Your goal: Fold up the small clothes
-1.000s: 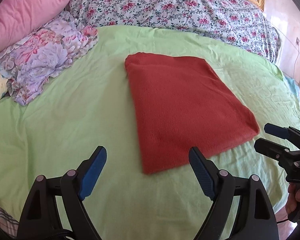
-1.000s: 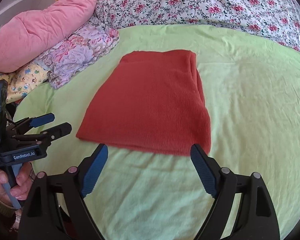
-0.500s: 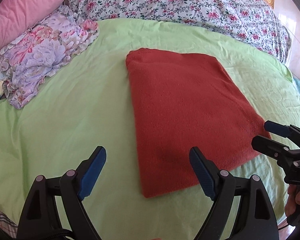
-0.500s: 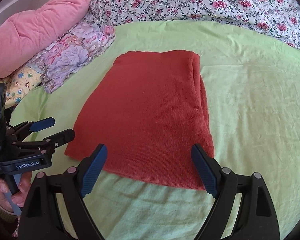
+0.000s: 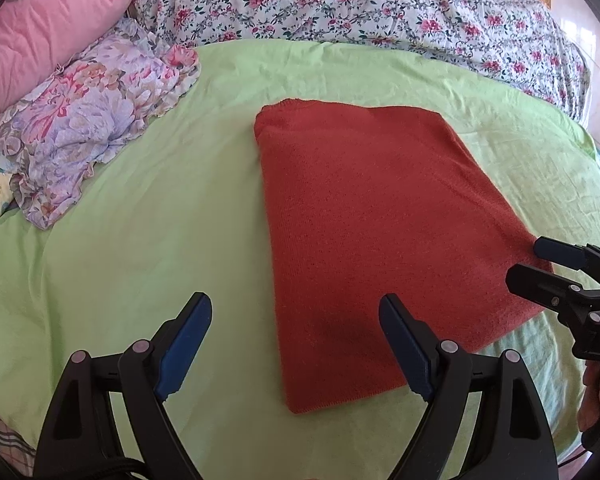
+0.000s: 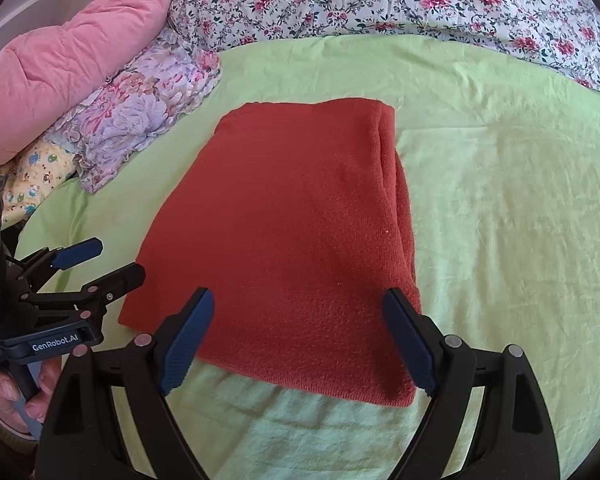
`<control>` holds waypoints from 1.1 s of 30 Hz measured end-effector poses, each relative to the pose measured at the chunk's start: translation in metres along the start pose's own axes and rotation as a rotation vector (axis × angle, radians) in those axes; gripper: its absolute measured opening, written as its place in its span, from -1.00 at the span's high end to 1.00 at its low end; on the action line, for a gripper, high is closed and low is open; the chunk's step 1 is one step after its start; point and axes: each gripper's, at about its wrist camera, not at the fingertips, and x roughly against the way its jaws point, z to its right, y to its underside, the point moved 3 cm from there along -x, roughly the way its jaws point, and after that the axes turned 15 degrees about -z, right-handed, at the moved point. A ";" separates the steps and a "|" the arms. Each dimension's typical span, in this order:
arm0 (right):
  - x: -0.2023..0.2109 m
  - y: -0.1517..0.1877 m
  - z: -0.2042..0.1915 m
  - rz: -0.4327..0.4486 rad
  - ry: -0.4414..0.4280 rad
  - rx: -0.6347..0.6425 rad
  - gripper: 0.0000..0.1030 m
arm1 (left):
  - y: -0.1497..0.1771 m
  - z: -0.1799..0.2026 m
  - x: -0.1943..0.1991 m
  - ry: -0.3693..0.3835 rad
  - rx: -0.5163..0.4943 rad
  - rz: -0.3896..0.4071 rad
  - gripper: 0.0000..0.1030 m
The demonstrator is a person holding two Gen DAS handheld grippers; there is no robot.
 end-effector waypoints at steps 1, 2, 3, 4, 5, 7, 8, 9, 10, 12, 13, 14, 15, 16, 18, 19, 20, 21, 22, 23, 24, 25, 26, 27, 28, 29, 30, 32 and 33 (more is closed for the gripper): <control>0.000 -0.001 0.000 -0.001 -0.001 0.000 -0.68 | 0.000 0.001 -0.001 -0.009 -0.003 -0.003 -0.68; 0.000 0.000 0.000 0.000 -0.001 0.000 -0.68 | 0.000 0.001 -0.002 -0.015 -0.005 -0.005 -0.68; 0.000 0.000 0.000 0.000 0.000 -0.001 -0.68 | 0.000 0.001 -0.002 -0.020 -0.006 -0.006 -0.68; 0.000 0.000 0.000 0.000 -0.002 -0.002 -0.68 | -0.001 0.002 -0.002 -0.025 -0.008 -0.007 -0.68; -0.001 0.000 -0.001 0.000 -0.002 -0.003 -0.68 | -0.001 0.002 -0.002 -0.030 -0.008 -0.008 -0.68; -0.001 0.000 -0.001 -0.002 -0.003 -0.006 -0.68 | -0.001 0.002 -0.002 -0.042 -0.012 -0.005 -0.68; -0.001 -0.001 -0.001 -0.001 -0.005 -0.007 -0.68 | -0.001 0.002 -0.002 -0.046 -0.013 -0.003 -0.69; -0.001 -0.001 -0.001 0.000 -0.006 -0.008 -0.69 | -0.001 0.002 -0.001 -0.054 -0.014 0.000 -0.69; -0.001 -0.002 -0.001 0.000 -0.003 -0.010 -0.69 | -0.002 0.002 -0.001 -0.061 -0.016 0.003 -0.69; -0.001 -0.002 -0.001 0.000 -0.002 -0.010 -0.69 | -0.002 0.002 -0.001 -0.072 -0.017 0.004 -0.70; -0.001 -0.001 -0.001 0.000 -0.002 -0.011 -0.69 | -0.003 0.001 -0.001 -0.075 -0.017 0.004 -0.70; -0.001 -0.003 -0.001 0.000 -0.003 -0.010 -0.69 | -0.003 0.000 -0.001 -0.077 -0.016 0.003 -0.70; -0.001 -0.004 -0.001 0.000 -0.004 -0.011 -0.69 | -0.004 0.000 -0.002 -0.077 -0.016 0.002 -0.70; -0.001 -0.005 0.000 0.001 -0.005 -0.011 -0.69 | -0.004 -0.001 -0.002 -0.077 -0.015 0.001 -0.70; 0.000 -0.006 0.000 0.004 -0.006 -0.011 -0.69 | -0.004 0.000 -0.002 -0.079 -0.016 0.002 -0.70; 0.000 -0.006 0.000 0.005 -0.007 -0.012 -0.69 | -0.004 0.000 -0.001 -0.081 -0.019 0.003 -0.70; 0.001 -0.006 0.000 0.005 -0.007 -0.014 -0.69 | -0.003 0.000 -0.001 -0.082 -0.020 0.003 -0.70; 0.001 -0.007 0.000 0.005 -0.009 -0.014 -0.69 | -0.003 0.001 -0.001 -0.083 -0.020 0.003 -0.70; 0.001 -0.007 0.000 0.005 -0.010 -0.015 -0.70 | -0.003 0.001 -0.001 -0.083 -0.020 0.003 -0.70; 0.001 -0.007 0.000 0.005 -0.008 -0.014 -0.70 | -0.003 0.001 -0.001 -0.083 -0.020 0.003 -0.70; 0.001 -0.007 0.000 0.005 -0.008 -0.014 -0.70 | -0.003 0.001 -0.001 -0.084 -0.021 0.003 -0.70; 0.001 -0.007 0.001 0.005 -0.008 -0.012 -0.70 | -0.003 0.002 -0.001 -0.086 -0.021 0.002 -0.71; 0.001 -0.007 0.001 0.005 -0.008 -0.012 -0.70 | -0.003 0.001 -0.002 -0.088 -0.020 0.002 -0.71; 0.001 -0.007 0.000 0.005 -0.008 -0.013 -0.70 | -0.003 0.001 -0.002 -0.088 -0.020 0.004 -0.71; 0.001 -0.007 0.000 0.005 -0.008 -0.013 -0.70 | -0.003 0.001 -0.002 -0.088 -0.019 0.005 -0.71; 0.000 -0.007 0.000 0.006 -0.009 -0.013 -0.70 | -0.003 0.001 -0.002 -0.087 -0.017 0.005 -0.71; 0.000 -0.006 0.000 0.006 -0.008 -0.014 -0.70 | -0.003 0.000 -0.002 -0.084 -0.014 0.008 -0.71; 0.001 -0.007 0.000 0.008 -0.009 -0.015 -0.70 | -0.004 -0.001 -0.002 -0.077 -0.008 0.014 -0.71; 0.001 -0.007 0.001 0.009 -0.010 -0.015 -0.70 | -0.004 -0.002 -0.002 -0.077 -0.004 0.015 -0.71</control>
